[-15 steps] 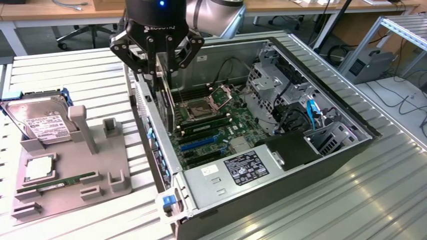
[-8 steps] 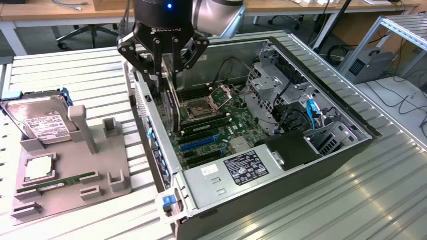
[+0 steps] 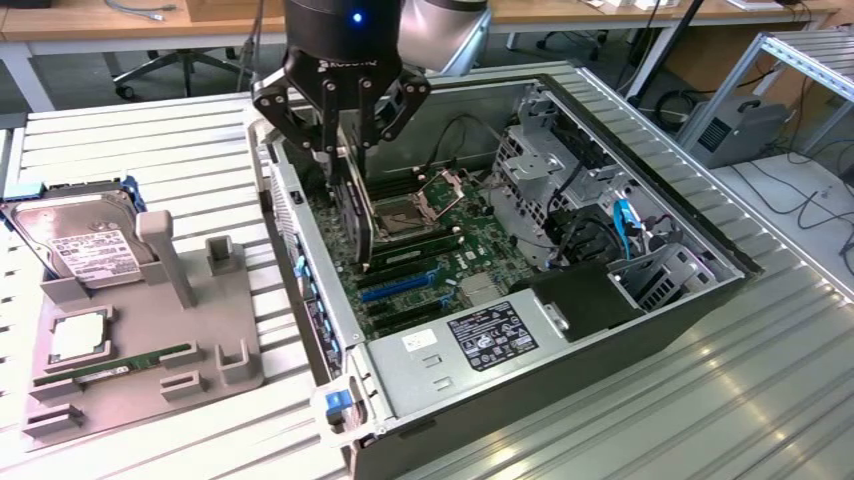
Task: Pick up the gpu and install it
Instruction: 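Pick up the gpu and move the gpu toward the slot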
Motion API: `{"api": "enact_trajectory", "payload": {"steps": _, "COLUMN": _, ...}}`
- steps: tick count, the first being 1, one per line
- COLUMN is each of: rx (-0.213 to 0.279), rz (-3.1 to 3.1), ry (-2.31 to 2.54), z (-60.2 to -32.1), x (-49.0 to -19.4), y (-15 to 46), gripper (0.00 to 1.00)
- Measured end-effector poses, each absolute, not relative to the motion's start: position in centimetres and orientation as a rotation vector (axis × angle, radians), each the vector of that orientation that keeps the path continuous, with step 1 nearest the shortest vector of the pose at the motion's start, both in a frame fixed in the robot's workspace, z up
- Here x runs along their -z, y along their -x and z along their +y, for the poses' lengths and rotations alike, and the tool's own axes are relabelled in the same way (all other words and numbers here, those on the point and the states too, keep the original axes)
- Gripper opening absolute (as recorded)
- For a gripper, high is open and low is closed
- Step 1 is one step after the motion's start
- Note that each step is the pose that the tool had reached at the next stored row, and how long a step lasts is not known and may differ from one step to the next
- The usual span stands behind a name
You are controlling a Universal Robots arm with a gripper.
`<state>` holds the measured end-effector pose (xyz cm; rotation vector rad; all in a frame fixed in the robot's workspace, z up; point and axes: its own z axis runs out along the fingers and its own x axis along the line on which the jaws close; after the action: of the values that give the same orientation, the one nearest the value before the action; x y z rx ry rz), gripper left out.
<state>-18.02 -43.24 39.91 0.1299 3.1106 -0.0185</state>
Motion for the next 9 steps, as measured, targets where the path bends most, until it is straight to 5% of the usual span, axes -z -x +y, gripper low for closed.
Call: {"api": "enact_trajectory", "payload": {"steps": 9, "rx": 0.024, "rz": 3.110, "ry": -0.130, "z": -43.24, "x": -39.52, "y": 16.89, "gripper": 0.27}}
